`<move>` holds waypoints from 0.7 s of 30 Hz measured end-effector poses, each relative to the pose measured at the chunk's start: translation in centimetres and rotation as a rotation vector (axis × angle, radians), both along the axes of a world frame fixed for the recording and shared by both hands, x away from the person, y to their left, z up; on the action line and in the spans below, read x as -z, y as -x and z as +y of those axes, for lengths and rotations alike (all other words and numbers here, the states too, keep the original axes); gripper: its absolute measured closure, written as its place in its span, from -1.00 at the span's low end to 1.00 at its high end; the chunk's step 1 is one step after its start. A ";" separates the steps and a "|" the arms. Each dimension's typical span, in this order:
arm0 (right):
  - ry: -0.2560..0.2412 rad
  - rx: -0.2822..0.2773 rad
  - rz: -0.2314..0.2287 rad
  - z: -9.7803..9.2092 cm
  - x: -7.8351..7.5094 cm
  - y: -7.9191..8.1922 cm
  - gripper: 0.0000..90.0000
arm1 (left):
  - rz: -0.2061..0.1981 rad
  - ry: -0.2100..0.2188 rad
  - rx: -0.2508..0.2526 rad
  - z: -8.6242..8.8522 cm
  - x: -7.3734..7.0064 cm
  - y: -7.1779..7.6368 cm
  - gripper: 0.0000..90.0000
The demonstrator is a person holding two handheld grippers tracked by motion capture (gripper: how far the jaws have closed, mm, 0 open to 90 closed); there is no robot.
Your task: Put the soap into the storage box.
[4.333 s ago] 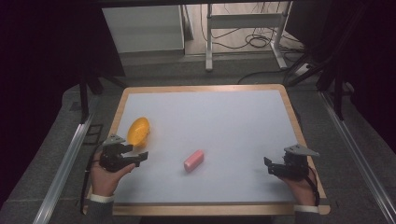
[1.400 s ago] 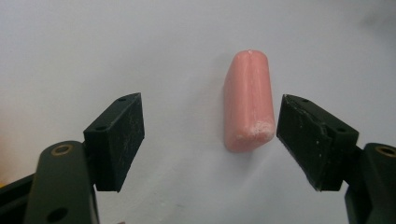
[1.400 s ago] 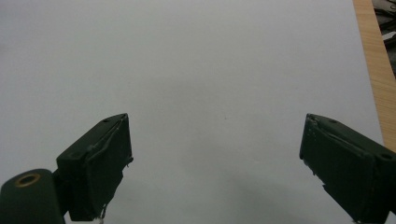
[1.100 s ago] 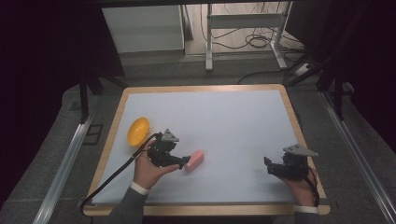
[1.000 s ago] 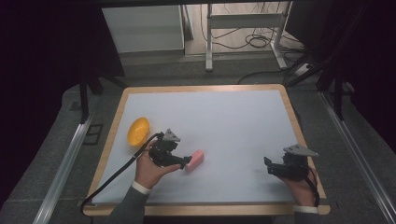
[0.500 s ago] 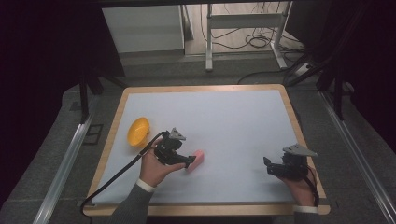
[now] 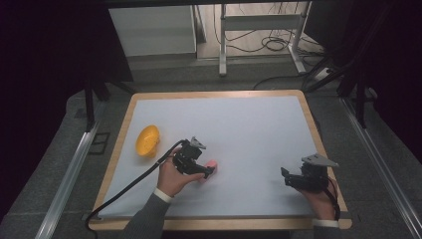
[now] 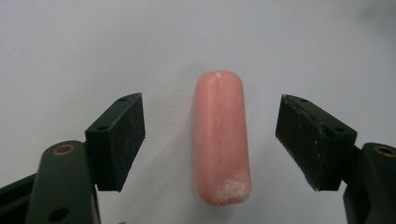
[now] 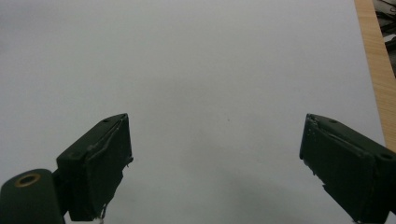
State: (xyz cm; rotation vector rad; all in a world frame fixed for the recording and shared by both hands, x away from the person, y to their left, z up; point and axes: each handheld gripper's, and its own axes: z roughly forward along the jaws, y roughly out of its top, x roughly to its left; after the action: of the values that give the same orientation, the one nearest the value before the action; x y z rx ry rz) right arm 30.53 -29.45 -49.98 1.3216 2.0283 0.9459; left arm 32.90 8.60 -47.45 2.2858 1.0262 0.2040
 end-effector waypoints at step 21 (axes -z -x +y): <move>0.009 -0.001 0.009 0.2 0.3 -0.1 -0.80 | 0.061 -0.078 -0.014 -1.3 2.6 -0.6 -0.19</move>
State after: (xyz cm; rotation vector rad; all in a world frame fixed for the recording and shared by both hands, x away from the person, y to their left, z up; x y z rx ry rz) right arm 30.62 -29.23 -50.26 1.3221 2.0378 0.9324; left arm 33.50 7.25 -50.02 2.3686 1.0823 0.1842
